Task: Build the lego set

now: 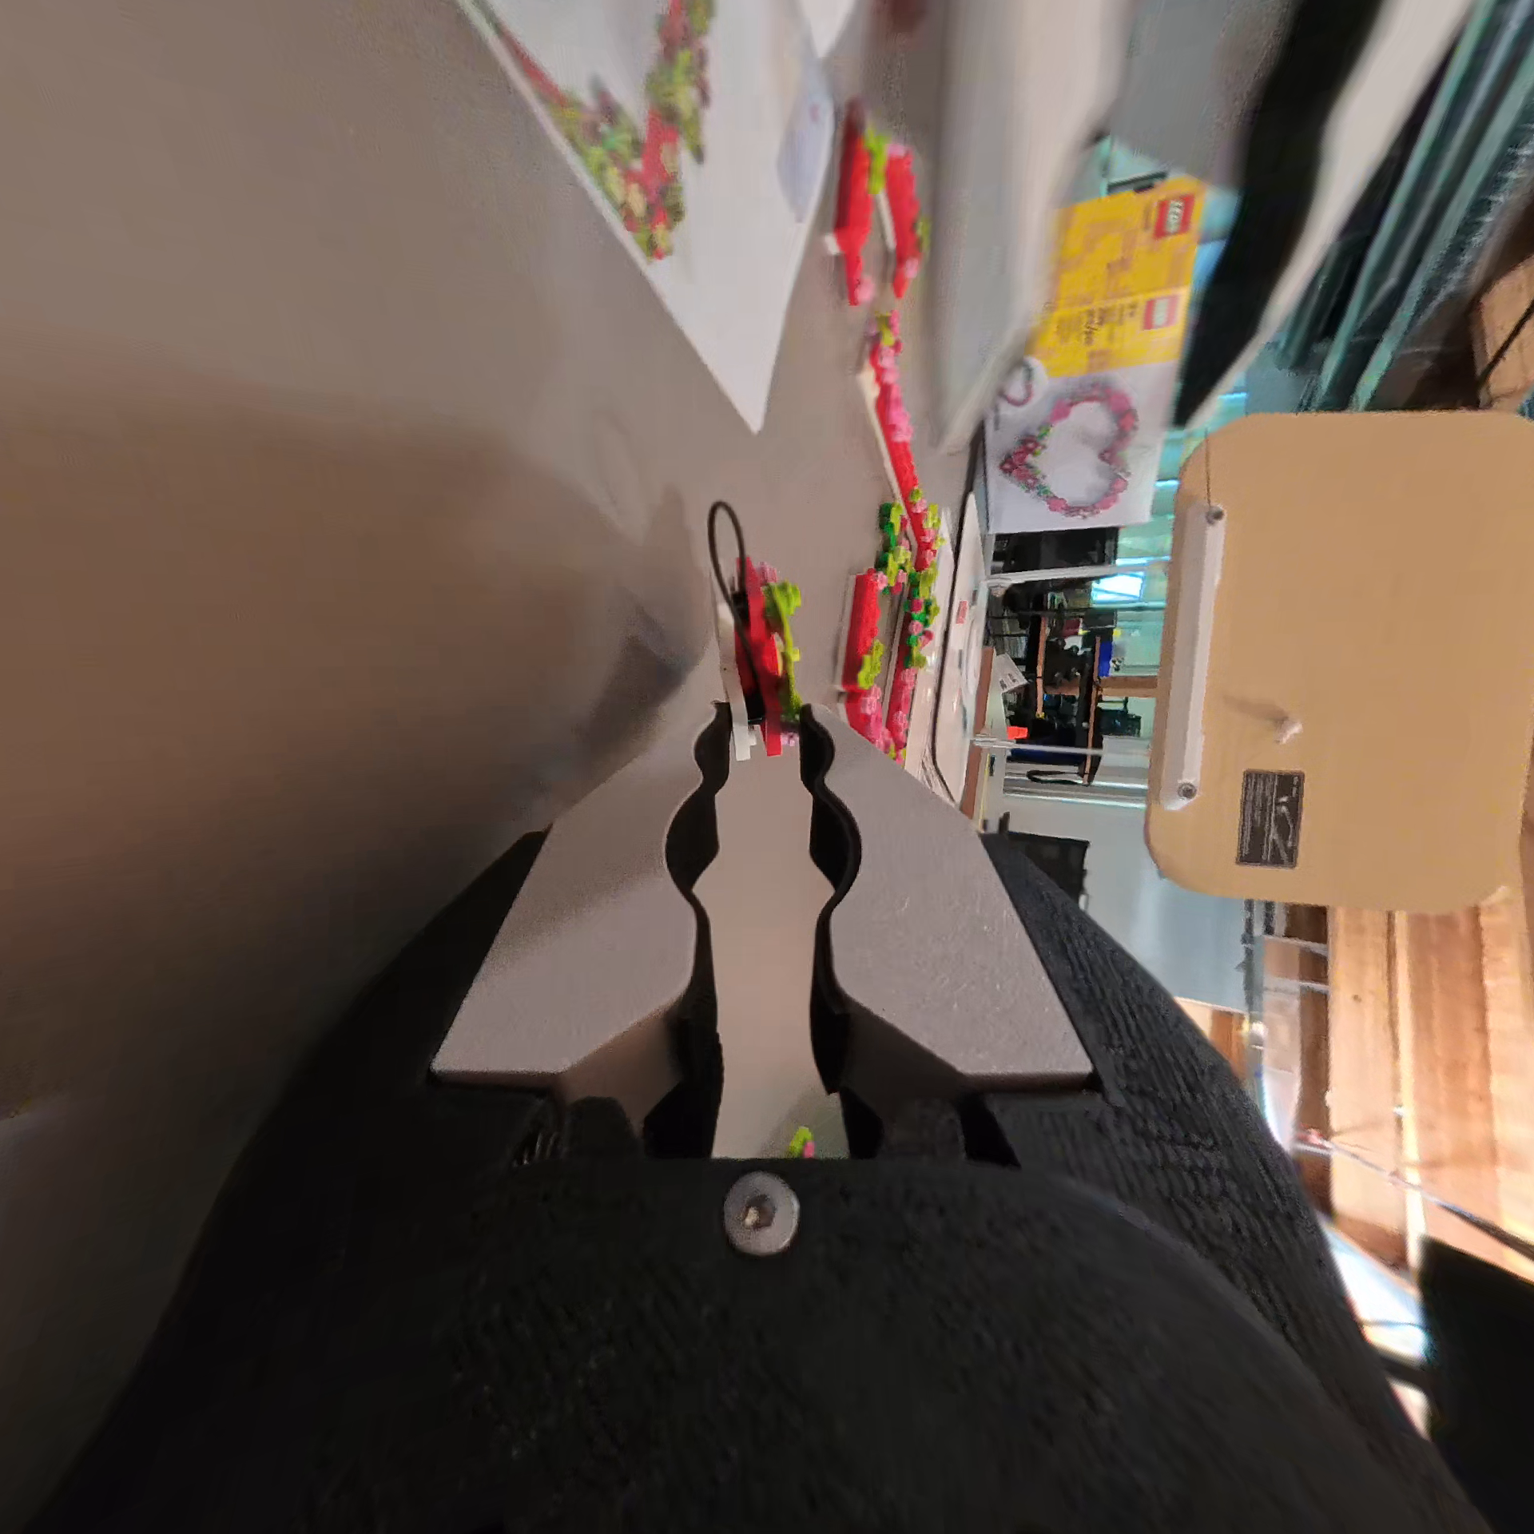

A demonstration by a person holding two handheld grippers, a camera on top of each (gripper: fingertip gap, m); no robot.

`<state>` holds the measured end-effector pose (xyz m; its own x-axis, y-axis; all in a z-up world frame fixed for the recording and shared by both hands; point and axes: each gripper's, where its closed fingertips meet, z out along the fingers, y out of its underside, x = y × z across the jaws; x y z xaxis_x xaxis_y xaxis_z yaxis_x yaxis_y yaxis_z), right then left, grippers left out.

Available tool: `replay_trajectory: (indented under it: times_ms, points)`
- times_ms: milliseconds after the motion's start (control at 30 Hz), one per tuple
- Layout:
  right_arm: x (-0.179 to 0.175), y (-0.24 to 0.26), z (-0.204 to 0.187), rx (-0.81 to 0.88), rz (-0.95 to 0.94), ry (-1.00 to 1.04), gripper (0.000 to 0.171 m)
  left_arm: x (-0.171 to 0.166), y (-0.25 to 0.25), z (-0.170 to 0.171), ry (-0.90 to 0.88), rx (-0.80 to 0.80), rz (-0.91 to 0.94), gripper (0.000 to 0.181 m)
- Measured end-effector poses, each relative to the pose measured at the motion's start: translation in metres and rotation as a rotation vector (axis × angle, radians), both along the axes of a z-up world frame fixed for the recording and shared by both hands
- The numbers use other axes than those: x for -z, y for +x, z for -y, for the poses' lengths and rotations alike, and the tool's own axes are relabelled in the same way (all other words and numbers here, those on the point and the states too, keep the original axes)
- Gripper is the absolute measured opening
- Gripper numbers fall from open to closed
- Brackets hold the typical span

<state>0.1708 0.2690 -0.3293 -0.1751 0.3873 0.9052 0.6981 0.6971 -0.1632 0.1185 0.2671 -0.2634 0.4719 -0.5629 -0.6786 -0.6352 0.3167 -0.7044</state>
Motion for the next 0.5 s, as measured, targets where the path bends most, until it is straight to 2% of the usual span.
replay_trajectory:
  times_ms: [200,433,500]
  points:
    - [0.009,0.004,0.005,0.037,0.102,-0.042,0.021,-0.035,-0.036,0.001,-0.096,-0.064,0.248,0.054]
    - [0.008,0.022,0.022,0.167,0.12,-0.389,0.035,-0.055,-0.076,0.003,-0.042,-0.143,0.331,0.05]
    - [-0.001,0.03,0.018,0.217,0.003,-0.477,0.037,-0.066,-0.093,0.004,-0.025,-0.163,0.385,0.05]
